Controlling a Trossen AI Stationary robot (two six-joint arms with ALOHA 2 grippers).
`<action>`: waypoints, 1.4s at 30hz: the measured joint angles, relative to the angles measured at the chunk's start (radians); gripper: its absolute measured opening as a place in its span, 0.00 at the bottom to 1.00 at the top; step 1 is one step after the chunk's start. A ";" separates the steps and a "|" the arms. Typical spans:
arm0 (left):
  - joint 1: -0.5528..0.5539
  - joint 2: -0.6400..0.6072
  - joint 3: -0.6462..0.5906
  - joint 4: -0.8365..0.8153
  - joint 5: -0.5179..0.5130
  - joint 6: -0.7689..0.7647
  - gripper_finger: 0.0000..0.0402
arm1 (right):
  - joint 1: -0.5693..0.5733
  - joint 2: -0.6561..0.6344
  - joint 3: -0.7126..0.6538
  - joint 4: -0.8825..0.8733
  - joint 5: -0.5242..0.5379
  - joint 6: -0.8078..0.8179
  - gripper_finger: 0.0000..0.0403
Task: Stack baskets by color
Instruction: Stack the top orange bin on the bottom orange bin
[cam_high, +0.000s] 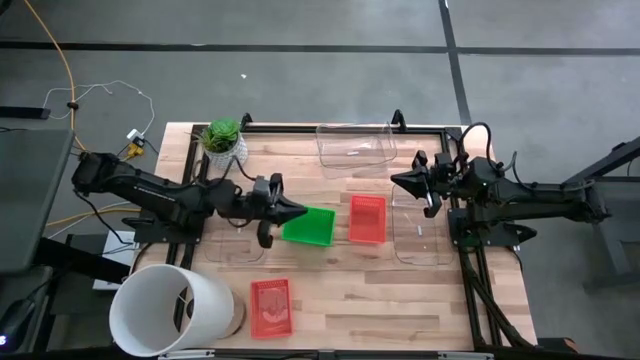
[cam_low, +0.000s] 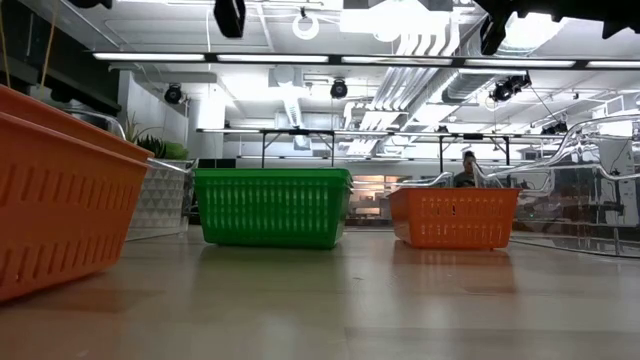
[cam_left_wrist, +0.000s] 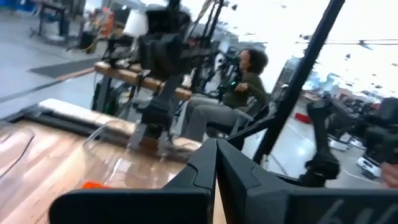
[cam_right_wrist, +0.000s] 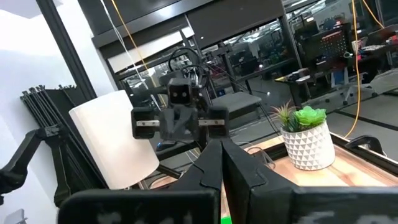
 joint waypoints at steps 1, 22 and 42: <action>-0.010 -0.009 0.000 0.008 0.000 0.009 0.00 | 0.000 0.000 0.000 0.000 0.000 0.000 0.00; -0.021 -0.233 0.001 -0.252 -0.032 0.034 0.00 | 0.000 0.151 0.159 -0.231 0.022 0.132 0.00; 0.006 -0.266 0.001 -0.359 -0.007 0.008 0.00 | 0.121 0.806 0.656 -1.094 -0.141 0.167 0.06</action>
